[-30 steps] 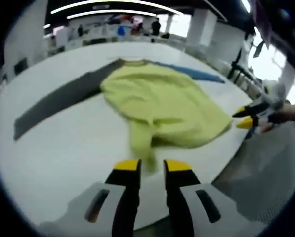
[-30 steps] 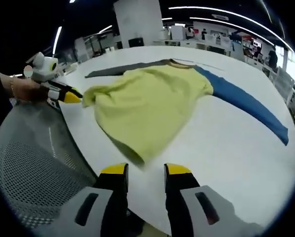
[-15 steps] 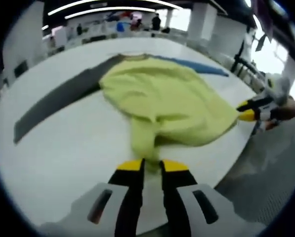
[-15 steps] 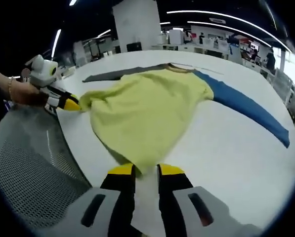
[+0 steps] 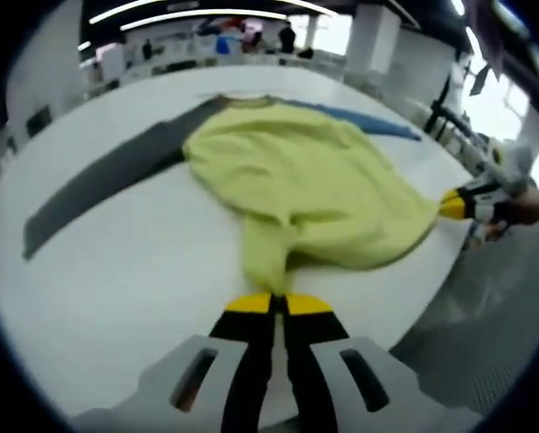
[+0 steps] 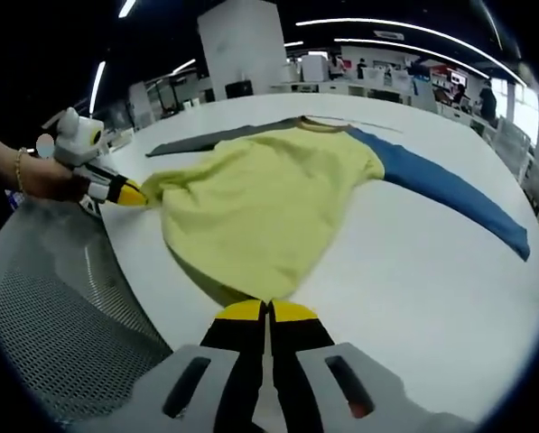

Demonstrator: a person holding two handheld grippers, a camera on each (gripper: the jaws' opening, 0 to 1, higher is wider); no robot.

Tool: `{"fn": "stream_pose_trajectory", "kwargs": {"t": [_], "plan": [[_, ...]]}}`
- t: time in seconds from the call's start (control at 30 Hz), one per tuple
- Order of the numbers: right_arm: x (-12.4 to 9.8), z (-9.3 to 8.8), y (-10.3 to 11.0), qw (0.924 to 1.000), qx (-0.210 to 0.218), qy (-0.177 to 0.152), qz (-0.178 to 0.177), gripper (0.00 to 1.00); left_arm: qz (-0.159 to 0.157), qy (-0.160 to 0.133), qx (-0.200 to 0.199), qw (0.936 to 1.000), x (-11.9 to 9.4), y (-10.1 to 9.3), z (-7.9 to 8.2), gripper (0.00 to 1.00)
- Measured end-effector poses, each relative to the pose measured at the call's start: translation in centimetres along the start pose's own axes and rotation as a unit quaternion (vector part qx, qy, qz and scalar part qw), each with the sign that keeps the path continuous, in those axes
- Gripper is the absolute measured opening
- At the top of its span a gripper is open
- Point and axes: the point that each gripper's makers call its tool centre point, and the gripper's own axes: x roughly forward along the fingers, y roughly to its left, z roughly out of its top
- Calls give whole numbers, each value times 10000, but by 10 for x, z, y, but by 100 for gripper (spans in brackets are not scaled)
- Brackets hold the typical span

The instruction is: Fold the garment on the visible template until the final outline fits inside the template.

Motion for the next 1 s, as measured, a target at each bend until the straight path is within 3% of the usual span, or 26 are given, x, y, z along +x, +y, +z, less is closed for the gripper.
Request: {"fn": "stream_pose_trajectory", "kwargs": {"t": [0.17, 0.3, 0.43, 0.47, 0.67, 0.83, 1.0], "plan": [[-9, 11, -4, 9999, -89, -81, -28, 1, -97, -118, -261, 9995, -12, 2, 11, 0], [-22, 23, -17, 9996, -190, -119, -182, 1, -147, -291, -823, 9961, -26, 13, 24, 0], [-33, 36, -29, 9990, -255, -202, -311, 1, -390, -239, -1047, 9935, -36, 17, 29, 0], [-35, 38, -32, 9987, -293, -218, -348, 1, -568, -140, -1089, 9923, -39, 12, 28, 0], [-43, 40, -37, 9984, -322, -233, -399, 1, -886, 47, -1445, 9855, -46, 13, 18, 0], [-45, 34, -29, 9985, -342, -175, -378, 1, -958, 62, -1819, 9786, -48, 12, 10, 0], [-46, 27, -24, 9966, -683, 49, -469, 1, -1022, 101, -2041, 9736, -48, 16, 3, 0]]}}
